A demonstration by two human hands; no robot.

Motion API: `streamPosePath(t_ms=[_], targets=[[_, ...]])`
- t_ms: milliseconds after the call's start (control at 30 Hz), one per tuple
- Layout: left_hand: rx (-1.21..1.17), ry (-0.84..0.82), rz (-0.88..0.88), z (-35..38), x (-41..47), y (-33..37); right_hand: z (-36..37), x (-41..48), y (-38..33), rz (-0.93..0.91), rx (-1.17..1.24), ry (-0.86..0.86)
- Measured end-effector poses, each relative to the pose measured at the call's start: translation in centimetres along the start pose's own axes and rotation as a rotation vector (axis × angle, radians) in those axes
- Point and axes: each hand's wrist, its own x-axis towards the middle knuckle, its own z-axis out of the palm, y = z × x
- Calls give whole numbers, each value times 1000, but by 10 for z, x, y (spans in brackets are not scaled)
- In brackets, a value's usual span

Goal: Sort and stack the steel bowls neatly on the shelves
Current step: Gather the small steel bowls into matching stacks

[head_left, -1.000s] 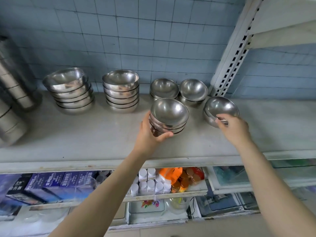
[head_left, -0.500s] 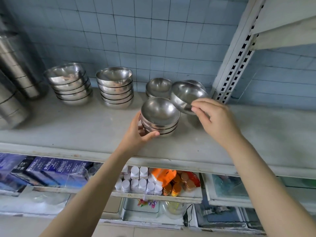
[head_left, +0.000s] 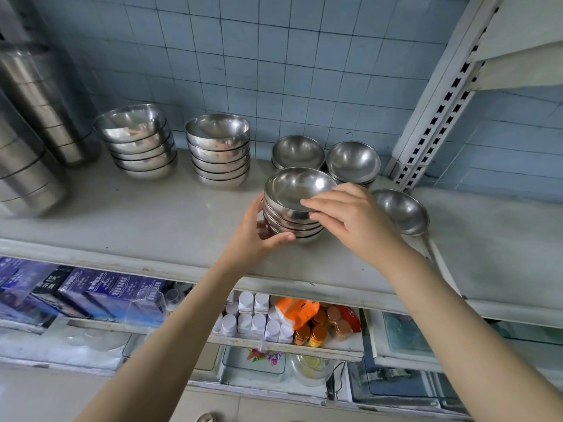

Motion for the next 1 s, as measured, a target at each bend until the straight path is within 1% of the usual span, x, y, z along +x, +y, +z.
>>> streamPosePath(t_ms=[133,267,367,433,467,500,533,567,600,633,667,800,900,933,1000], targets=[[2,8,4,0,0,0,8,-3,2,-10,10,-8],[18,15,-2,0,0,1,6,-9,3,41,90,-3],[33,26,-15,1,0,1,-6,-21,13,176,84,73],[44,31,-16,2,0,1,-13,-41,35,297,-40,163],[50,33,-14,2,0,1,-17,-54,48,371,-136,175],[55,34,-14,2,0,1,-20,-68,61,456,-231,141],[56,34,-12,2,-1,1,-21,-82,71,542,-292,63],[53,33,-5,2,-1,1,-22,-93,78,606,-309,-27],[50,33,-2,2,-1,1,-23,-101,82,630,-295,-98],[49,35,-1,2,0,0,-23,-105,84,617,-276,-128],[50,39,0,2,0,0,-23,-106,84,588,-262,-113],[55,42,5,1,0,-1,-37,-83,68,466,-186,97],[51,43,13,1,0,-1,-54,-47,39,320,-72,228],[47,45,15,2,0,-1,-58,-34,28,256,-36,246],[44,59,14,3,0,1,-56,-12,9,128,11,230]])
